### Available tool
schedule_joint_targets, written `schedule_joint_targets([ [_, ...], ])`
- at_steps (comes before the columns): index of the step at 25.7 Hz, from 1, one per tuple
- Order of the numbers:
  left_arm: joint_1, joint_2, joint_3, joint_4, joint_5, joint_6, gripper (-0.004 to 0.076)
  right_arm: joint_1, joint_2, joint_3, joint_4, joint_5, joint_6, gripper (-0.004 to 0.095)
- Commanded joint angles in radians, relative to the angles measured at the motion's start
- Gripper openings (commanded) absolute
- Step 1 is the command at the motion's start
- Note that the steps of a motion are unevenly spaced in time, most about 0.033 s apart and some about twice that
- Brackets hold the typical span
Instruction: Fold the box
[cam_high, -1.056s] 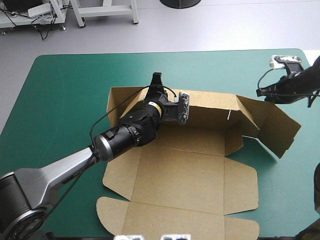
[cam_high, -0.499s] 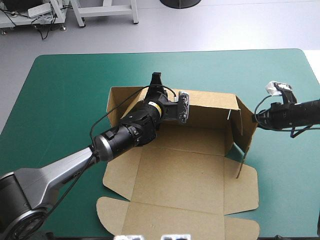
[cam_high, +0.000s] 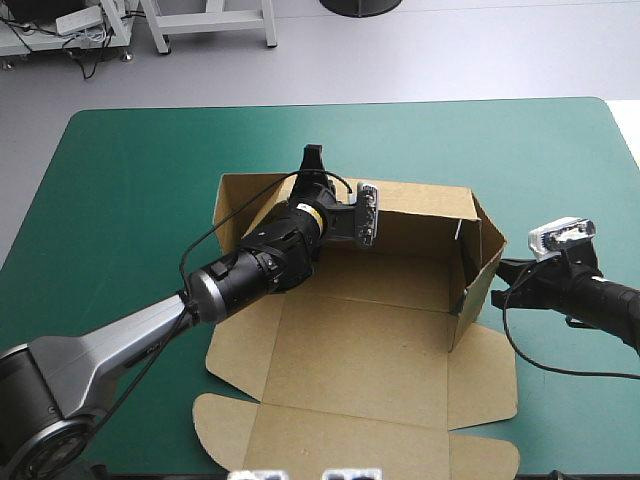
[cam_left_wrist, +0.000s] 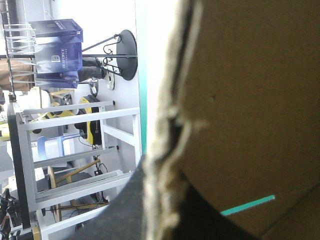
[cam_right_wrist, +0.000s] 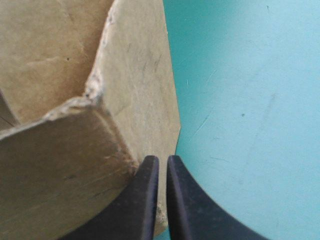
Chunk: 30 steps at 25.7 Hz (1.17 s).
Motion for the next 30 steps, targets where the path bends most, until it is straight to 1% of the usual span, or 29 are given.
schedule_joint_targets([
  [1,-0.008,-0.022,-0.003,-0.070,0.026,-0.022,-0.0009,-0.002,-0.022,-0.020,0.018,-0.012,-0.032,0.0195],
  [2,-0.008,-0.022,-0.003,-0.070,0.026,-0.022,-0.0009,-0.002,-0.022,-0.020,0.018,-0.003,-0.032,0.0272],
  [3,-0.008,-0.022,-0.003,-0.070,0.026,-0.022,-0.0009,-0.002,-0.022,-0.020,0.018,0.004,-0.032,0.0307],
  [6,-0.008,-0.022,-0.003,-0.070,0.026,-0.022,-0.0009,-0.002,-0.022,-0.020,0.018,0.041,-0.032,0.0357],
  [9,-0.008,-0.022,-0.003,-0.070,0.026,-0.022,-0.0009,-0.002,-0.022,-0.020,0.022,0.110,-0.032,0.0364],
  [13,-0.008,-0.022,-0.003,-0.070,0.026,-0.022,-0.0009,-0.002,-0.022,-0.020,0.043,0.123,-0.052,0.0364],
  [15,-0.008,-0.022,-0.003,-0.070,0.026,-0.022,-0.0009,-0.002,-0.022,-0.020,0.065,0.173,-0.052,0.0364],
  [18,-0.008,-0.022,-0.003,-0.070,0.011,-0.020,-0.0009,-0.002,-0.022,-0.020,0.110,0.183,-0.071,0.0365],
  [22,-0.008,-0.022,-0.003,-0.070,0.000,-0.009,-0.0009,-0.002,-0.022,-0.015,0.120,0.201,-0.071,0.0365],
  [27,-0.008,-0.022,-0.003,-0.070,-0.018,-0.009,-0.0009,-0.002,-0.013,-0.009,0.184,0.200,-0.092,0.0365],
  [30,-0.008,-0.022,-0.003,-0.070,-0.023,-0.009,-0.0009,0.009,0.010,-0.009,0.191,0.222,-0.094,0.0365],
])
